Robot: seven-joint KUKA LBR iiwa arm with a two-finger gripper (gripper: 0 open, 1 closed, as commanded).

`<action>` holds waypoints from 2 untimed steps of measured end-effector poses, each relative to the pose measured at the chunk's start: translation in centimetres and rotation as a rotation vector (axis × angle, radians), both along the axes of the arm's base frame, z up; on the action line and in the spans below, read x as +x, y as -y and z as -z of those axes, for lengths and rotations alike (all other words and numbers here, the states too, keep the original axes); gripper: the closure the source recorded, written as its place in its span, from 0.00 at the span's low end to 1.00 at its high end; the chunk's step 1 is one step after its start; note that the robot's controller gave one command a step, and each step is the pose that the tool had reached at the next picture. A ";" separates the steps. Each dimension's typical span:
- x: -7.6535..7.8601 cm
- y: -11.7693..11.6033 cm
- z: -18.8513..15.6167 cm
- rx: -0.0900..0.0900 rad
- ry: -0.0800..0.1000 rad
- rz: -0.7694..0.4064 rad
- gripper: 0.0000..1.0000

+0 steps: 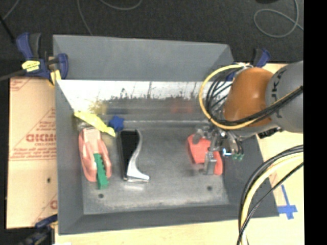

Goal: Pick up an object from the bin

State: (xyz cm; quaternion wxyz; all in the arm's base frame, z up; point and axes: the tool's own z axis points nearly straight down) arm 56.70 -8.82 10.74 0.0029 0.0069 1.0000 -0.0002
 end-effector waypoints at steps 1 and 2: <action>-0.4 0.1 1.6 0.002 -0.001 0.226 0.00; 1.2 1.3 2.9 -0.001 0.004 0.144 0.00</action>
Offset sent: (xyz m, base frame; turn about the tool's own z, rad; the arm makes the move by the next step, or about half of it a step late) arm 0.0204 -0.0197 -0.0374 0.1081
